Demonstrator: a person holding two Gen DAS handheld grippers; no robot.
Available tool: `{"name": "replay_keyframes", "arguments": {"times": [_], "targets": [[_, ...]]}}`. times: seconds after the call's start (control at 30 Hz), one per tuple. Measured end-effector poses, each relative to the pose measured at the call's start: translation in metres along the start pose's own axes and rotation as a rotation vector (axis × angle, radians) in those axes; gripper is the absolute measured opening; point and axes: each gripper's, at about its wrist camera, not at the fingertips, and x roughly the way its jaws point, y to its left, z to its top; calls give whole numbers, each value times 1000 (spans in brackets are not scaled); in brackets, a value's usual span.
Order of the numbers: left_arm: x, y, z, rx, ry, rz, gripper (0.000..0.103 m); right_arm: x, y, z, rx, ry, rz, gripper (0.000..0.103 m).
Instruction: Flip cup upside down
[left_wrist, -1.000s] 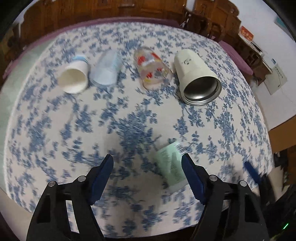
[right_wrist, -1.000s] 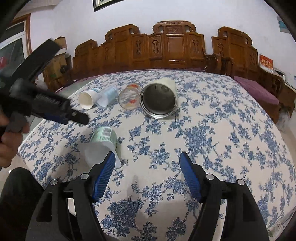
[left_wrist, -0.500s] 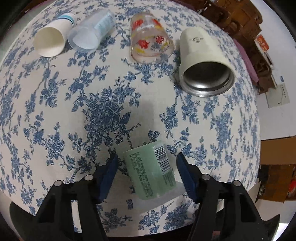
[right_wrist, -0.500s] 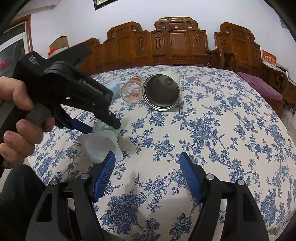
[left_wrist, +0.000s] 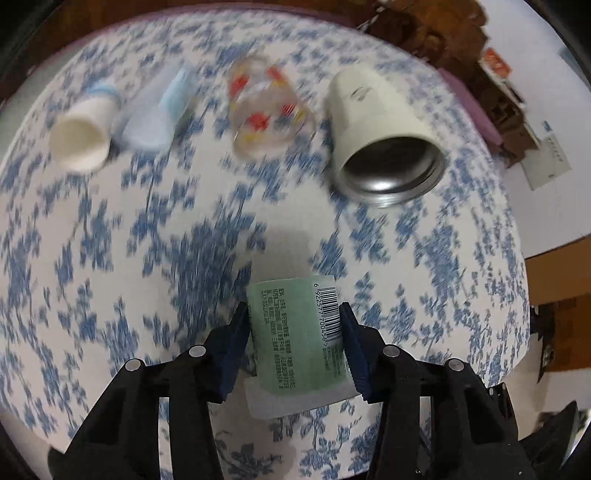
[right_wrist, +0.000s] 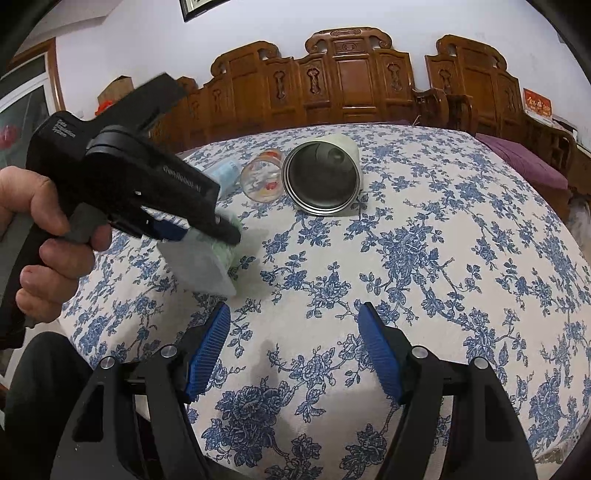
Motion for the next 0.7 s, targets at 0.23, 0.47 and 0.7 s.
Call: {"name": "replay_keyframes", "arguments": {"times": [0.23,0.47,0.7], "targets": [[-4,-4,16,119,-176,84,46,0,-4,1,26,-5,5,74],[4,-3,15,193,-257,130,46,3,-7,3,39,1,8,74],[-5,-12,-16,267,-302,169,44,3,-9,4,46,-4,11,74]]}}
